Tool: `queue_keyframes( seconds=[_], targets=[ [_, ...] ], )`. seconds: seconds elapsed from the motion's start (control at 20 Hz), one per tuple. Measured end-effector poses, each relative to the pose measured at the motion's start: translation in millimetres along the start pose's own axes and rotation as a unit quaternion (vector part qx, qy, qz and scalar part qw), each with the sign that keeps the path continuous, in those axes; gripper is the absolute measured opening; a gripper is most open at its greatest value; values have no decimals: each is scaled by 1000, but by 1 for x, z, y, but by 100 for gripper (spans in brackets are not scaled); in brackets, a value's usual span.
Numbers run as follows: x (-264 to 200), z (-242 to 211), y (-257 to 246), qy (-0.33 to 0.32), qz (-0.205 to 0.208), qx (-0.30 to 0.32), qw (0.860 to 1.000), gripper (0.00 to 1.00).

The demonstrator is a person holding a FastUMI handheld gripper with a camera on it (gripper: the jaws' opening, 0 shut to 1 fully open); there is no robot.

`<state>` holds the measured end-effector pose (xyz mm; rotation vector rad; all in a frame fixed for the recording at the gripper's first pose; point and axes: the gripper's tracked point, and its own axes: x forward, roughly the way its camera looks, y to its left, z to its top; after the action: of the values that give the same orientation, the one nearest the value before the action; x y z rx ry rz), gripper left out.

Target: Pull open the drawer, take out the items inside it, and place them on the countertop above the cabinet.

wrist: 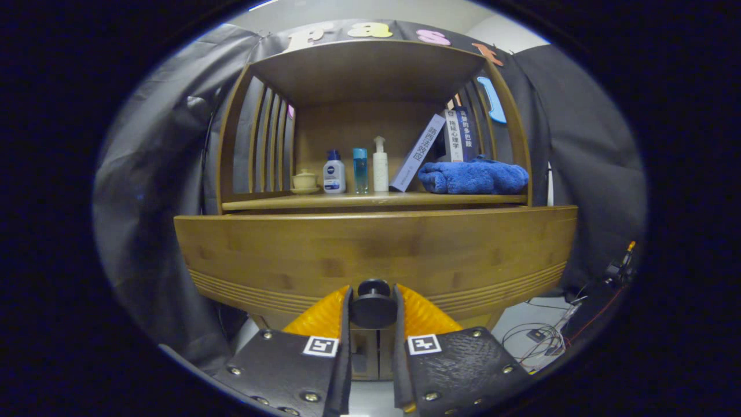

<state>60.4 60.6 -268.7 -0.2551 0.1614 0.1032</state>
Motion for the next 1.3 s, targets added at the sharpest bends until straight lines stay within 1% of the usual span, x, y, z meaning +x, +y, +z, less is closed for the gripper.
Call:
queue_keyframes(
  seconds=[0.2,0.3,0.45,0.55,0.65,0.7,0.8,0.85,0.95,1.1,1.15,1.3],
  targets=[
    [-39,-11,-1,7,2,-8,1000,29],
    [-50,-14,-2,8,3,-13,1000,29],
    [-61,-13,-1,5,5,-26,1000,29],
    [-69,-10,-2,0,7,-15,1000,29],
    [-68,-10,-1,-3,12,-46,999,29],
    [-69,-10,-1,-7,14,-49,999,29],
    [-72,-12,1,5,27,-25,999,29],
    [-71,-10,1,4,33,1,999,37],
    [-78,8,-5,-5,35,33,999,62],
    [-83,34,-19,3,20,8,1000,100],
    [-88,44,-22,2,21,0,1000,100],
    [-91,85,-16,-5,36,4,999,100]
  ],
)
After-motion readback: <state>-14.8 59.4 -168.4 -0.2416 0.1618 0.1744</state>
